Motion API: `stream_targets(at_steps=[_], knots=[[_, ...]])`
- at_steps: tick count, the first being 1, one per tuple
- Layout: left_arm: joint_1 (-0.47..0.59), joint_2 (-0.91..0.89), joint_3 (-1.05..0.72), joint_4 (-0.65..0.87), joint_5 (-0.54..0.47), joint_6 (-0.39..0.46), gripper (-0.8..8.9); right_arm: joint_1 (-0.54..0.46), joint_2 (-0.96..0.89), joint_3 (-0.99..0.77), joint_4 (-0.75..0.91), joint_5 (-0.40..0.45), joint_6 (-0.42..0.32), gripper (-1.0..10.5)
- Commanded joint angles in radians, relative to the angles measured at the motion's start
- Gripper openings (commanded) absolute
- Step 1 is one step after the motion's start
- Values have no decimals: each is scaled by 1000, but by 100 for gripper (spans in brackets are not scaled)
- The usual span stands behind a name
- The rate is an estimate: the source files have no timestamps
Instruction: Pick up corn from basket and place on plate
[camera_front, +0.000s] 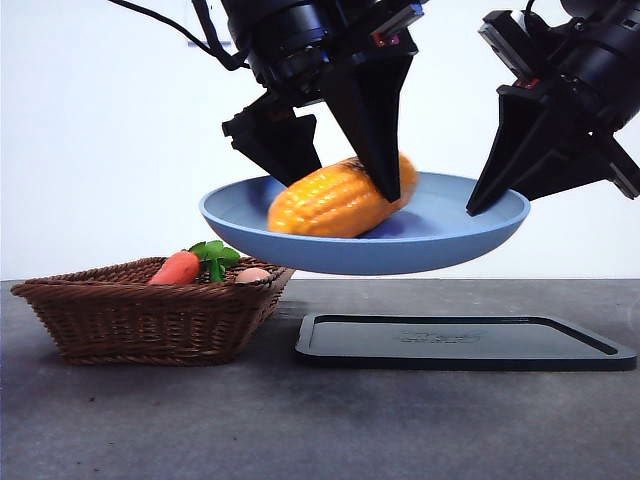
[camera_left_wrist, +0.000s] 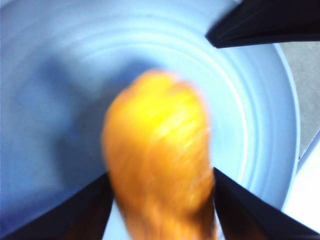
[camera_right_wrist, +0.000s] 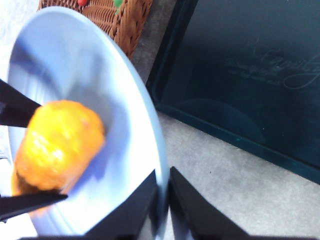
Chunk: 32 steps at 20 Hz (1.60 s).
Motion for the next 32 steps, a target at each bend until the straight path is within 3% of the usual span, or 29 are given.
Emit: stream_targets(at_steps=[1,9,17,23,32], knots=[[-14,21,14,-1,-3,10,343,4,10,17,12,-19,8,2],[-13,12,63,-71,-3,14,395,4,10,17,11,-19,7,2],[-10,11,272,-191,-3,47,395,-5,11,17,16,-13,8,2],[-7,11,490,-275,-3,52,392,-106,55,25,39,5,10,2],[-7,11,657,-410,-3,51,391,-228,346,226,49,4,-14,2]])
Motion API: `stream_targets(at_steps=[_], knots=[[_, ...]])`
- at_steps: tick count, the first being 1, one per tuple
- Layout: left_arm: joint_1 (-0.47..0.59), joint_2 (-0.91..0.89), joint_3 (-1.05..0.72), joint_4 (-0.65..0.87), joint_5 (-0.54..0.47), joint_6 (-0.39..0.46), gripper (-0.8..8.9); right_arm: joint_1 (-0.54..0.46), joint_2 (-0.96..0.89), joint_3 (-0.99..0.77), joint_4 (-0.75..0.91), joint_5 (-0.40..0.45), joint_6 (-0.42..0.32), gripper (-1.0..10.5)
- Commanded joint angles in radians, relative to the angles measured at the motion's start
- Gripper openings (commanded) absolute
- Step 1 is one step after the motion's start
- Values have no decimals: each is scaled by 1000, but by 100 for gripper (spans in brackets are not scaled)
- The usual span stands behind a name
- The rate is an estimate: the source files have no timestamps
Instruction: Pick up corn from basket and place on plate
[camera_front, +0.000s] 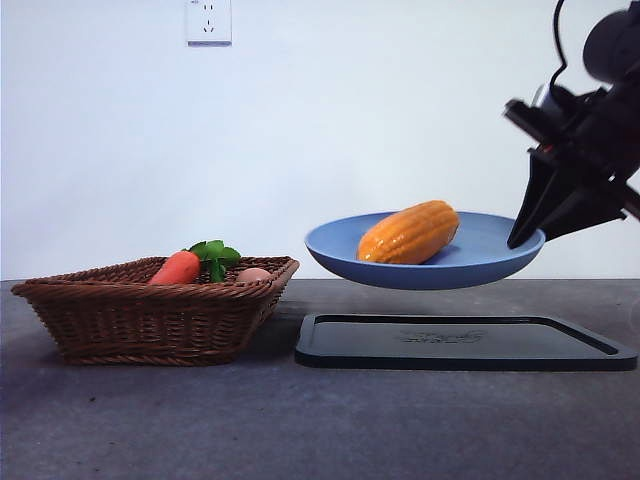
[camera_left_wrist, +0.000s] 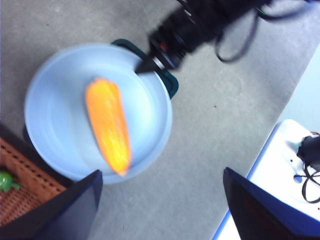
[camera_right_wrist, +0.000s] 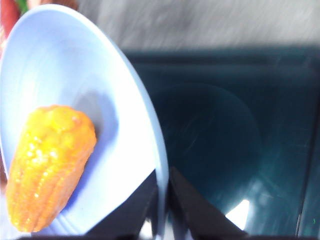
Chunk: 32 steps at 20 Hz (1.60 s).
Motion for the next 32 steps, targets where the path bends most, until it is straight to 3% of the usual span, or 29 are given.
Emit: stream_targets(at_steps=[1,10,17,21,23,27,32], knots=[[-5,12,27,-26,-2,13,391,-9,88,57,9,-8,-12,2],[-6,12,27,-44,-2,-6,391,-33,243,90,36,-5,-37,2],[-6,12,27,-44,-2,-6,391,-32,257,89,12,74,-69,7],[-6,12,27,-46,-2,-5,391,-32,257,89,4,72,-67,203],[-6,12,27,-48,-2,-5,391,-32,254,89,3,69,-66,227],[-6,12,27,-52,-3,-2,391,-54,172,90,-22,69,-68,227],[-3,12,27,-60,-7,14,390,-60,-91,90,-148,64,-107,227]])
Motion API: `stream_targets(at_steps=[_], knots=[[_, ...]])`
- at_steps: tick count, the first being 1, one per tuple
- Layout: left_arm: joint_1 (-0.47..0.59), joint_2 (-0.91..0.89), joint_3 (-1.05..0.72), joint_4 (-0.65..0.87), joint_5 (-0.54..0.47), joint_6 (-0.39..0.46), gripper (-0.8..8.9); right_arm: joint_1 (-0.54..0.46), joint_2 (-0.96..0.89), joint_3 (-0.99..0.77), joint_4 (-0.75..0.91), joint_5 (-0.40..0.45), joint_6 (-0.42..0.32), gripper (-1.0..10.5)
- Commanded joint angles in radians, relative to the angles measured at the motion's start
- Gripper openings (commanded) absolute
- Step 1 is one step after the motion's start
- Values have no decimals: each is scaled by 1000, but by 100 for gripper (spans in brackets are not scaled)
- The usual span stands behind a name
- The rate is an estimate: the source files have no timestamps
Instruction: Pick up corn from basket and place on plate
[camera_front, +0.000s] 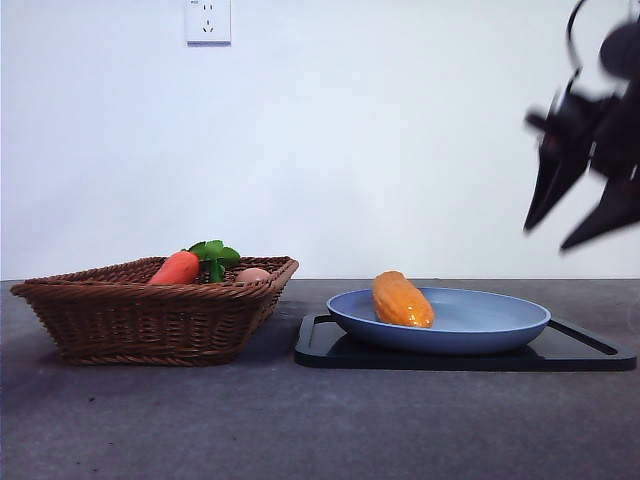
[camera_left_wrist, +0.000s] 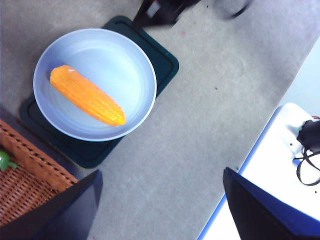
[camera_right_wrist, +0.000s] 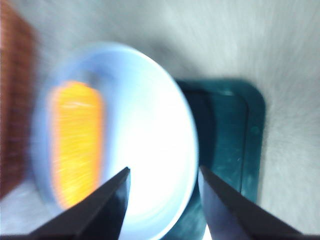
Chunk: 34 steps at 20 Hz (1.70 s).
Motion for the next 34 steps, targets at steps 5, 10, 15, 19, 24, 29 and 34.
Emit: stream_targets(at_steps=[5,10,15,19,24,29,34], knots=[[4,12,28,-17,-51,23,389,85,-352,19,-328,-1,-157,224],[6,12,28,-80,-51,27,270,187,-542,19,-492,-2,-184,198],[6,12,28,-93,-50,37,1,253,-601,19,-610,-2,-268,18],[6,12,28,-93,-50,44,4,280,-599,19,-606,-2,-292,2],[6,12,28,-78,-50,43,4,279,-599,19,-572,-5,-258,2],[6,12,28,-8,-50,43,4,279,-600,19,-533,-2,-259,2],[6,12,28,111,-50,43,4,279,-600,19,-517,-2,-259,2]])
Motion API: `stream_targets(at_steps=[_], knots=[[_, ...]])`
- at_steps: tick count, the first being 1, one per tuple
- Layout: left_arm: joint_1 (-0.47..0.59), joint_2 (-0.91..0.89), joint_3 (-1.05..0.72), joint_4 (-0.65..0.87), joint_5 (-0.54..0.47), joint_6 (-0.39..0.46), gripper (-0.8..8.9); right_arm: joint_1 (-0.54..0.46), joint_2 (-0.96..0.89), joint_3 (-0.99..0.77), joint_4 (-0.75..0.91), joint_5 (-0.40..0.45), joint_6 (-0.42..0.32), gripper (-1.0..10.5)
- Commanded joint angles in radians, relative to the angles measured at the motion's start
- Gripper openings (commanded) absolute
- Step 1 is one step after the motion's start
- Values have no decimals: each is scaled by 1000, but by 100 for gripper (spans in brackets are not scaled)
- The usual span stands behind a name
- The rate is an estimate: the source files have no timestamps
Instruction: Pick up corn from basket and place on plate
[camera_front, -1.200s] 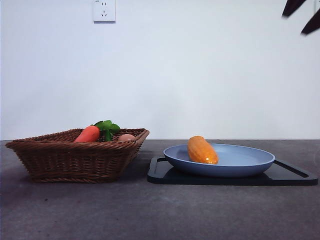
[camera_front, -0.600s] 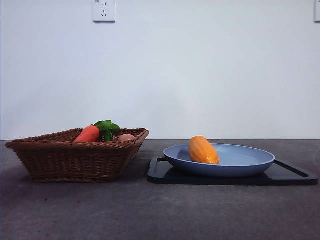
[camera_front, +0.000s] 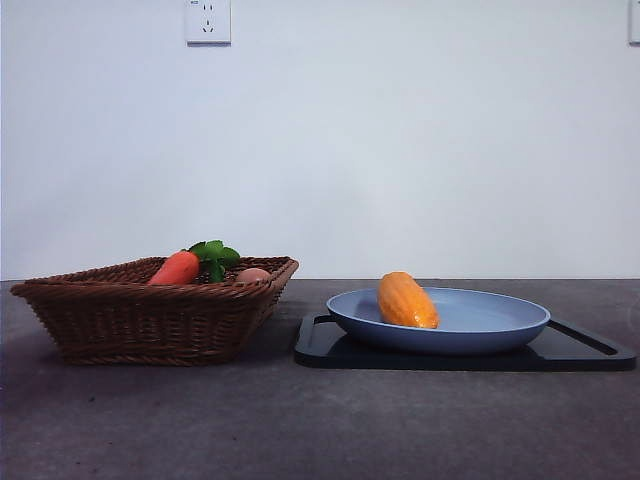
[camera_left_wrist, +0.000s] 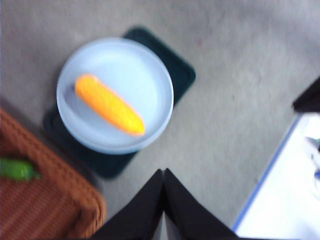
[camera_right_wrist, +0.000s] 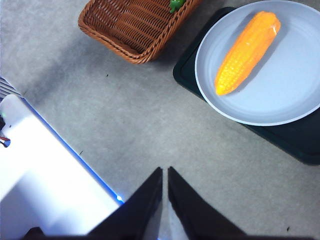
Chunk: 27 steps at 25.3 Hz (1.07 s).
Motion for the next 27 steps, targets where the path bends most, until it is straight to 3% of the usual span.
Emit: stream_targets(at_steps=[1,6,9,13,19,27], knots=[[-6,12,28,76,0,16,4,3,8,18,22,-1,10,2],[-5,12,28,224,-1,23,4,3,8,18,46,-1,10,2],[5,10,28,308,-20,97,4,3,8,18,49,-1,10,2],[58,-3,28,413,-20,96,4,3,8,18,57,-1,10,2],[170,-63,27,458,-19,105,4,3,8,18,58,-1,10,2],[398,-216,20,446,19,102,4,3,8,18,58,-1,10,2]])
